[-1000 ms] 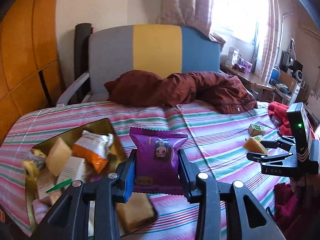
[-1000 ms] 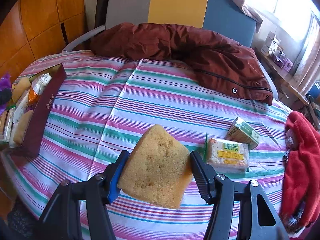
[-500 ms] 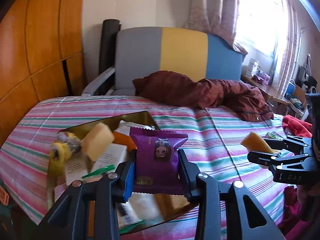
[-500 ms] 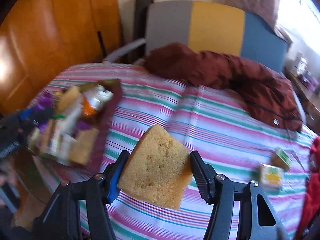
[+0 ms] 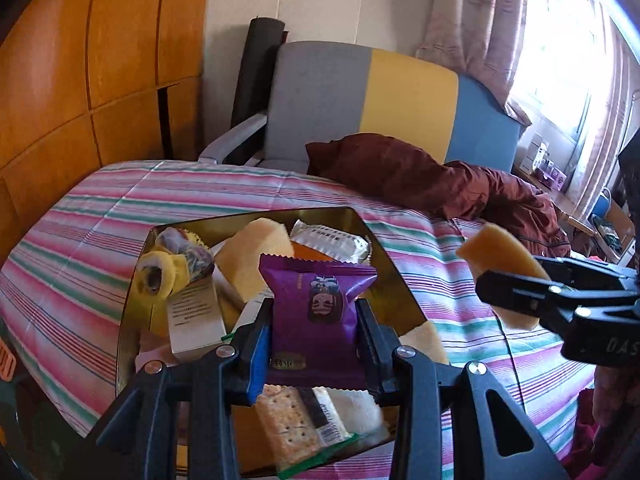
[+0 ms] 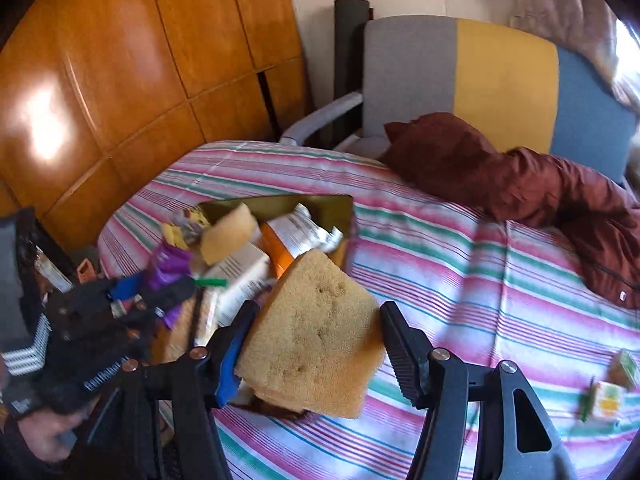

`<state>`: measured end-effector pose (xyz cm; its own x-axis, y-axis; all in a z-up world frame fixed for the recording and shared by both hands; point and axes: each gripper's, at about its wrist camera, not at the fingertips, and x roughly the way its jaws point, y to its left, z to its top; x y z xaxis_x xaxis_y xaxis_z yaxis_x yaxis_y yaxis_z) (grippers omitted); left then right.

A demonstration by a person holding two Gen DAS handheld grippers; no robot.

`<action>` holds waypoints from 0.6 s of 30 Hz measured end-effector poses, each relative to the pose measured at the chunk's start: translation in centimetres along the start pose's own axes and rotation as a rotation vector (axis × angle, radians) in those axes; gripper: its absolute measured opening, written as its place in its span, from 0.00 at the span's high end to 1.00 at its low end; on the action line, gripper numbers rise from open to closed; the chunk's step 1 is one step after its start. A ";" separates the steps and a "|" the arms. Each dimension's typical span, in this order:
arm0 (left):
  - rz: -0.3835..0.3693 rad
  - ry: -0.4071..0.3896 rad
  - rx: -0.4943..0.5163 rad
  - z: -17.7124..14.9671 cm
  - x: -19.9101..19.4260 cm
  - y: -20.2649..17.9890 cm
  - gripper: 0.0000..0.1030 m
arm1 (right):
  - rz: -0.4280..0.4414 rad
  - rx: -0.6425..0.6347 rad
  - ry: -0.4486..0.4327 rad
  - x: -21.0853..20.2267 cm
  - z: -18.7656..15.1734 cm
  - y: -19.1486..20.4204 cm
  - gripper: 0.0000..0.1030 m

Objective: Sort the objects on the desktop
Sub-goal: 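Carry the purple snack bag and tan sponge over the gold tray, then lower both items into the gold tray and open both tools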

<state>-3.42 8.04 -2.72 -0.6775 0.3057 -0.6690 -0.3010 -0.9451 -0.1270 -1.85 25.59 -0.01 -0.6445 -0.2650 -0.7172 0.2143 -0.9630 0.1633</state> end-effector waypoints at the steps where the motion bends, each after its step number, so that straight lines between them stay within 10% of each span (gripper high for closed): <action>1: 0.001 0.001 -0.004 0.0 0.1 0.2 0.63 | 0.007 -0.002 -0.002 0.1 0.2 0.2 0.40; 18: -0.013 0.069 -0.074 1.0 4.2 2.1 0.62 | 0.067 0.050 -0.011 3.2 2.7 1.4 0.38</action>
<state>-7.55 7.45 -5.06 -0.6254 0.3116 -0.7154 -0.2572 -0.9479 -0.1881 -5.53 23.25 -0.25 -0.6378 -0.3292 -0.6963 0.2207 -0.9443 0.2443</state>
